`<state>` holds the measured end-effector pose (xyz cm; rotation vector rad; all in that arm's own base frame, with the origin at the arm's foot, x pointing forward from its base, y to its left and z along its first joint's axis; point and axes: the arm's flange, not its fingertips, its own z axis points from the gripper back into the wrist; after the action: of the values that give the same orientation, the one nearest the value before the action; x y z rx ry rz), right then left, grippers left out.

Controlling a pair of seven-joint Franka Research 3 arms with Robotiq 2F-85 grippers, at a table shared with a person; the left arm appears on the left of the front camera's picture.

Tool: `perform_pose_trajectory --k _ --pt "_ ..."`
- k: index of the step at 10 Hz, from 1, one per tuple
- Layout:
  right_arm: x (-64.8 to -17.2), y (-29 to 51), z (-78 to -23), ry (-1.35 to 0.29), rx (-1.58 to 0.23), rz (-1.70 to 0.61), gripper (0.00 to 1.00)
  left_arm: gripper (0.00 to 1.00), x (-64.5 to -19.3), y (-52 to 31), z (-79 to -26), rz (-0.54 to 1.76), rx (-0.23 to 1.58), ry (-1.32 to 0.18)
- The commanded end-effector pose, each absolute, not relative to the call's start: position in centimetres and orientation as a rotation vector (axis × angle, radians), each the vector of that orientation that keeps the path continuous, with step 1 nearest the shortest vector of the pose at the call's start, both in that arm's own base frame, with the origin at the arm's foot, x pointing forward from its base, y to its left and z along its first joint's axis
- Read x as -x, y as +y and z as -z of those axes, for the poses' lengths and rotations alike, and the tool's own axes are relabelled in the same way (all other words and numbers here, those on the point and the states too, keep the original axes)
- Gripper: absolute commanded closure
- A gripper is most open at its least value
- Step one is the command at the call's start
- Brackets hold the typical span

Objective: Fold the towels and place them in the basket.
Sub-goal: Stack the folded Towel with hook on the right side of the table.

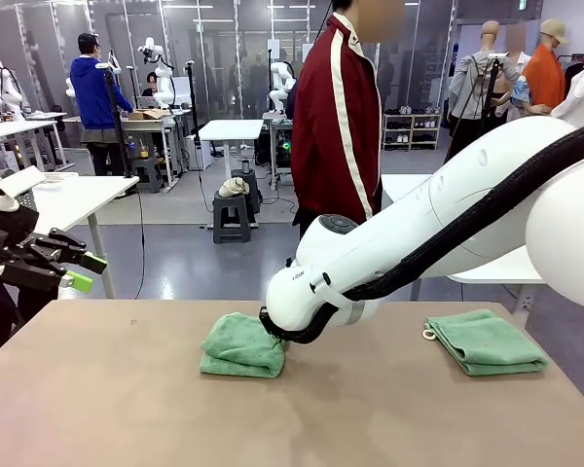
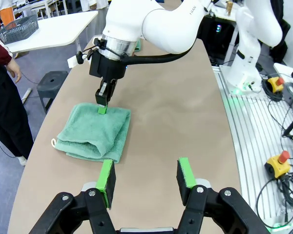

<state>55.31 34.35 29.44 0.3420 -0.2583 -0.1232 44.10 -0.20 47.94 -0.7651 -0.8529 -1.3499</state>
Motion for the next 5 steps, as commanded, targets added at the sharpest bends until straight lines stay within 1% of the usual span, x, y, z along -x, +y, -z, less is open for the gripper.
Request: perform_pose_trajectory --k 1,2,5 --pt "-55.47 34.64 -29.20 -0.244 -0.333 0.048 1.00 0.35 -44.10 -0.27 -48.09 1.349 0.767 -0.875" --pt "-55.31 34.35 -29.44 -0.258 -0.342 0.123 1.00 0.35 -44.10 -0.27 -48.09 1.349 0.767 -0.875" --pt "-55.31 34.35 -29.44 -0.258 -0.342 0.123 1.00 0.35 -44.10 -0.27 -48.09 1.349 0.767 -0.875"
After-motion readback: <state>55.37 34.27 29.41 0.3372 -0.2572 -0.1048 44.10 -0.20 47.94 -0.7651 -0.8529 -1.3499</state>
